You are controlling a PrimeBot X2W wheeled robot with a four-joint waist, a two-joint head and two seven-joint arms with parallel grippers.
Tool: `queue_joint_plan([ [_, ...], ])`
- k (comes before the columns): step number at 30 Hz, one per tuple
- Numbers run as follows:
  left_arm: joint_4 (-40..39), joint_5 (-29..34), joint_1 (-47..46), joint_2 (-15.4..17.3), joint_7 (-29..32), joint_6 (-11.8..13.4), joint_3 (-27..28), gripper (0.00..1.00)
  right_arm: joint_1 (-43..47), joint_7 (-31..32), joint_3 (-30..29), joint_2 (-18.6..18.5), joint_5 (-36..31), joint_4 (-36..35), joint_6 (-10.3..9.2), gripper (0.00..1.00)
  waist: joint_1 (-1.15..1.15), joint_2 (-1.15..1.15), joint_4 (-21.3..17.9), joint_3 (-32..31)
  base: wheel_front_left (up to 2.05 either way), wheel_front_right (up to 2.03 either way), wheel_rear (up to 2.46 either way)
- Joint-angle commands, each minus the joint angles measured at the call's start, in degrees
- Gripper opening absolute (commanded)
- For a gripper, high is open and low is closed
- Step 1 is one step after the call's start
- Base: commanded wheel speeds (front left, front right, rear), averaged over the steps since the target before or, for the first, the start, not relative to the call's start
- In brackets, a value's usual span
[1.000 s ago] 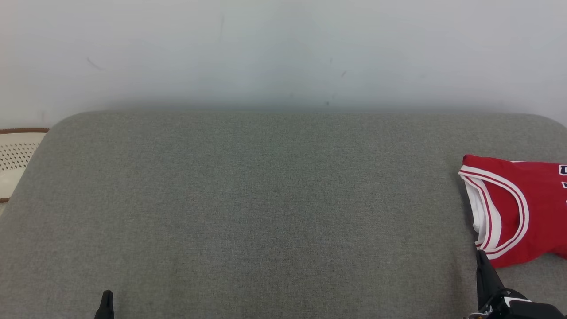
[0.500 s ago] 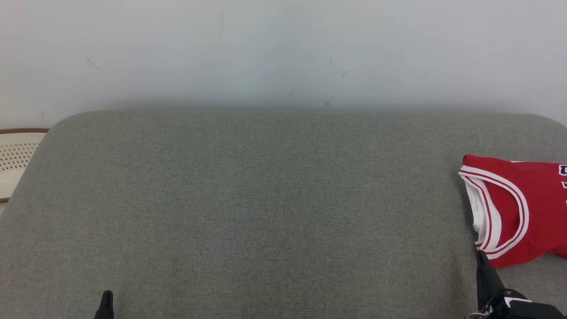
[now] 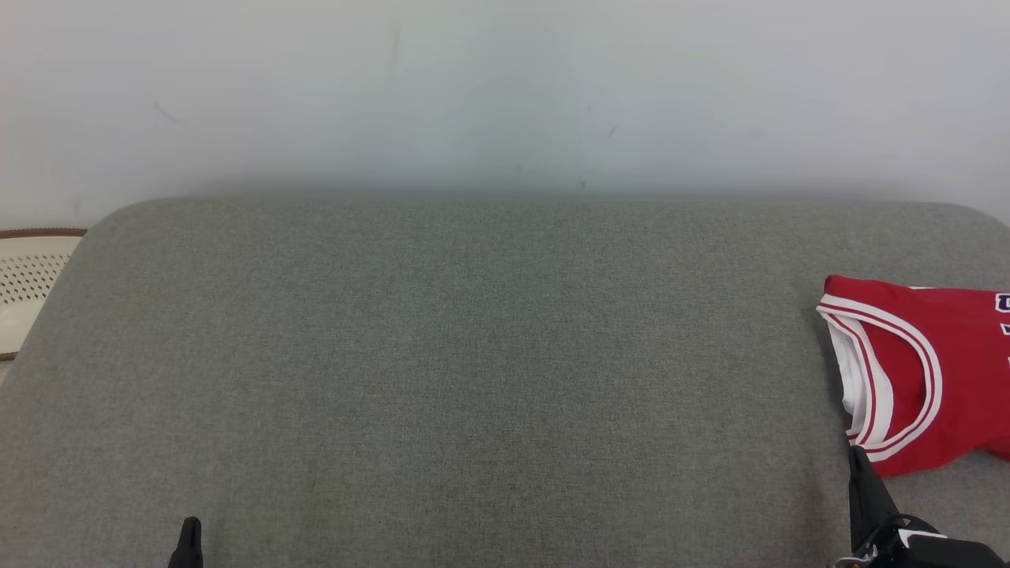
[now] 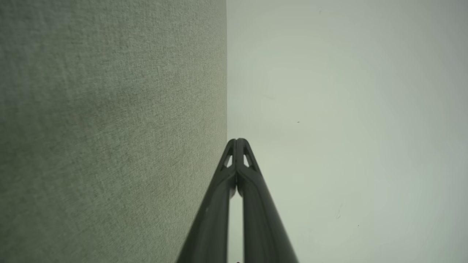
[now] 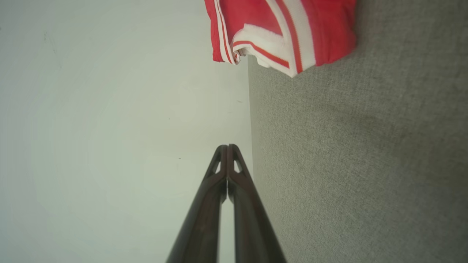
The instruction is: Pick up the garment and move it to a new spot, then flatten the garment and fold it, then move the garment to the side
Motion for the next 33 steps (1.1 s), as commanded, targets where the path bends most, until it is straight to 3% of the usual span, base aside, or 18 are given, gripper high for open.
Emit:
queue_joint_plan([
  [1, -0.14, -0.19, 0.15, 0.22, 0.0, -0.11, 0.14, 0.0, 0.77, 0.25, -0.14, 0.18, -0.28, -0.16, 0.02, 0.0, 0.0, 0.0, 0.0, 0.0, 0.0, 0.0, 0.0],
  [33, -0.14, -0.2, 0.15, 0.22, 0.0, -0.11, 0.13, 0.0, 0.74, 0.43, -0.48, 0.44, -0.58, -0.12, 0.02, 0.0, 0.0, 0.0, 0.0, 0.0, 0.0, 0.0, 0.0],
])
